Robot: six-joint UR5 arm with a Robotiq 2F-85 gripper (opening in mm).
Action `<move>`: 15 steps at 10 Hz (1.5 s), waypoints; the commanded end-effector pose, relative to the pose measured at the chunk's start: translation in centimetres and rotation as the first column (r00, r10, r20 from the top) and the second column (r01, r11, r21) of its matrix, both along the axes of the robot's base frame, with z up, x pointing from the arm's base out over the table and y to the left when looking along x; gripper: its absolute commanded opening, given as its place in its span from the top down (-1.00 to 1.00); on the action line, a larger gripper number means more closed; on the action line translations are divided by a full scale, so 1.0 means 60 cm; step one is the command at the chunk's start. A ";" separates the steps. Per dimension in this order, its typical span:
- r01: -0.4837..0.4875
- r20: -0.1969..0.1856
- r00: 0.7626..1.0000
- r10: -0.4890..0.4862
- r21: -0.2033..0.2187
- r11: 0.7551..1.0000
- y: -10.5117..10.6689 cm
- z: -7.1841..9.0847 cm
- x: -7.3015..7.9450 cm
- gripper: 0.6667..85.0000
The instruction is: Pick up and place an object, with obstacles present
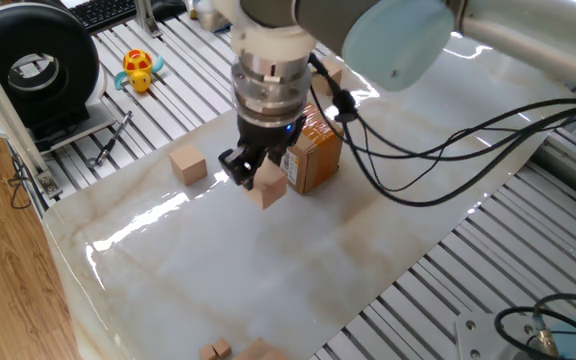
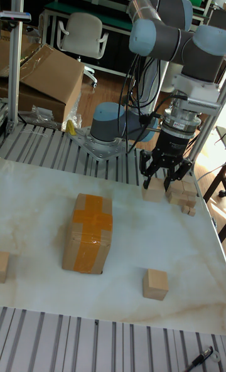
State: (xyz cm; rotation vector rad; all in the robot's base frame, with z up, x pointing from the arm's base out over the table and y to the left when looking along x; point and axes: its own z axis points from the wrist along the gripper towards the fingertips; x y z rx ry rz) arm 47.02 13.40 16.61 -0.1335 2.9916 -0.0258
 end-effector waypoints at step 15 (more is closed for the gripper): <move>0.052 -0.002 0.999 -0.052 -0.022 0.998 -0.181 0.062 0.025 0.98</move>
